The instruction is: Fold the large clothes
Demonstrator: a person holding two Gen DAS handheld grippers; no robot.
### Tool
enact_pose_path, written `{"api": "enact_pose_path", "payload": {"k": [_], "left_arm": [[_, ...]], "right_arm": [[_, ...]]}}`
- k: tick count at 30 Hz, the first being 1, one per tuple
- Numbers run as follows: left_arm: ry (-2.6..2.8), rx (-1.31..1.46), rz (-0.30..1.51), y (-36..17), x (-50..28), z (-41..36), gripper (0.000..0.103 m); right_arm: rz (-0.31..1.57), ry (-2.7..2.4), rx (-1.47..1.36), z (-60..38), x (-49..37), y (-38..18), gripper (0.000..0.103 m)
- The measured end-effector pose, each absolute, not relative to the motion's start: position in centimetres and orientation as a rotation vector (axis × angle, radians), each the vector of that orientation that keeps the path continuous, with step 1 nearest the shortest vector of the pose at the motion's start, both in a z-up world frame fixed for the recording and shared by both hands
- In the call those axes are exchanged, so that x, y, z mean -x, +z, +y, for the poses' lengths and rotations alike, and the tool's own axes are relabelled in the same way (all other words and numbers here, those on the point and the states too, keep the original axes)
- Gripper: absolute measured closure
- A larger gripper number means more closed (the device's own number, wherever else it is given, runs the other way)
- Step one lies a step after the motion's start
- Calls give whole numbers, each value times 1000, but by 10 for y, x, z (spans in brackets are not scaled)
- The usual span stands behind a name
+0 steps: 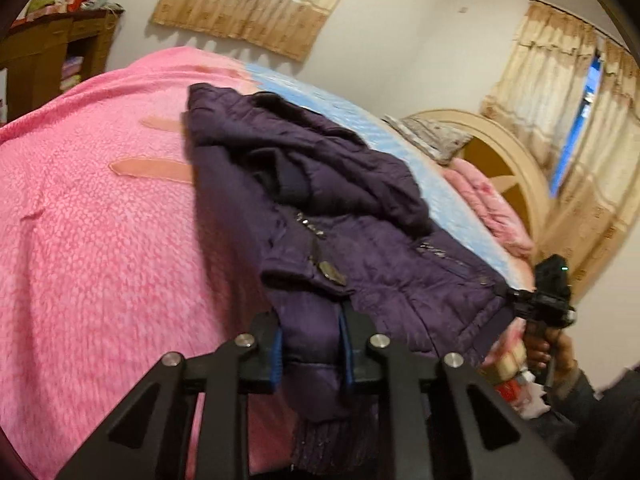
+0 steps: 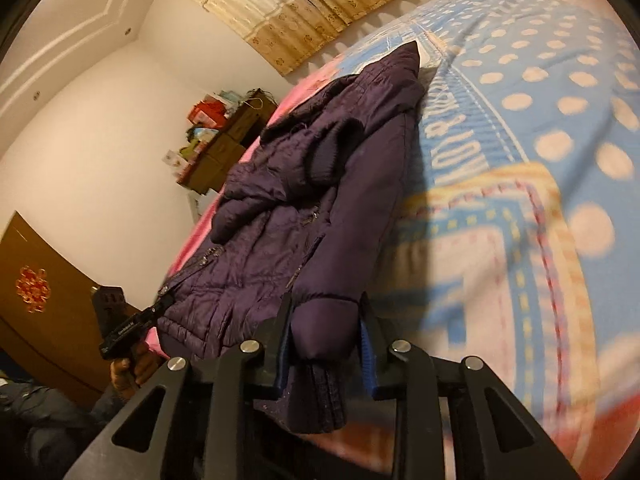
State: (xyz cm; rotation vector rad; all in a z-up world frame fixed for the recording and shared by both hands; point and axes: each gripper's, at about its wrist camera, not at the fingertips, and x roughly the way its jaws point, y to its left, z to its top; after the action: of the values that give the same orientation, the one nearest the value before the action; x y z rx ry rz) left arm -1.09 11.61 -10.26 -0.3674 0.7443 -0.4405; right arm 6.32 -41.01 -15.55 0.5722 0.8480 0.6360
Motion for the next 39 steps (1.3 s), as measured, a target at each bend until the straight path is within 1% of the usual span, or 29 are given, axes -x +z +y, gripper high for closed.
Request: {"api": "enact_pose_path", "payload": {"k": [4,8,13,15,18,21,24,27,29,30,32,33,34,36,37,39], "left_arm": [[-490,451,748,-87,26,124,81],[-521,592,723,-63,3,142,81],[-553,690,679,-22,-63,158,81],[-536,667,715,-13,-96,156,81],[-520,688,792,-6,-154,156,81],[-495,704,849,-19,-198,157,80],[-463,762,930,-46,-250,160,78],[-421,855,1067,-82,-302,162,75],[-391,911,1123,-93,-312,167,72],[-387,934,1140,-95,-315,169,67],[-386,944,1107,-84,-309,177,54],[-383,944,1079,-78,-305,182,34],[-375,932,1048,-69,-297,189,16],[-334,907,970,-57,-287,202,9],[-313,893,940,-52,-286,207,9],[-272,856,873,-43,-272,215,9]], "right_arm": [[798,704,-671,-414,-41,-136,77],[691,760,-728,-408,-62,-96,78],[624,781,-721,-396,-134,-49,78],[617,762,-721,-394,-168,-35,78],[632,717,-738,-391,-219,-28,78],[664,646,-764,-397,-264,-33,78],[711,566,-790,-392,-322,-49,78],[773,485,-785,-384,-376,-78,78],[832,437,-762,-380,-406,-101,78],[860,418,-730,-375,-418,-112,78],[887,419,-712,-373,-430,-128,77],[881,420,-707,-373,-434,-135,77],[881,424,-719,-374,-438,-139,76],[887,438,-750,-376,-441,-143,70],[881,442,-763,-378,-441,-142,67],[848,446,-750,-374,-439,-134,55]]}}
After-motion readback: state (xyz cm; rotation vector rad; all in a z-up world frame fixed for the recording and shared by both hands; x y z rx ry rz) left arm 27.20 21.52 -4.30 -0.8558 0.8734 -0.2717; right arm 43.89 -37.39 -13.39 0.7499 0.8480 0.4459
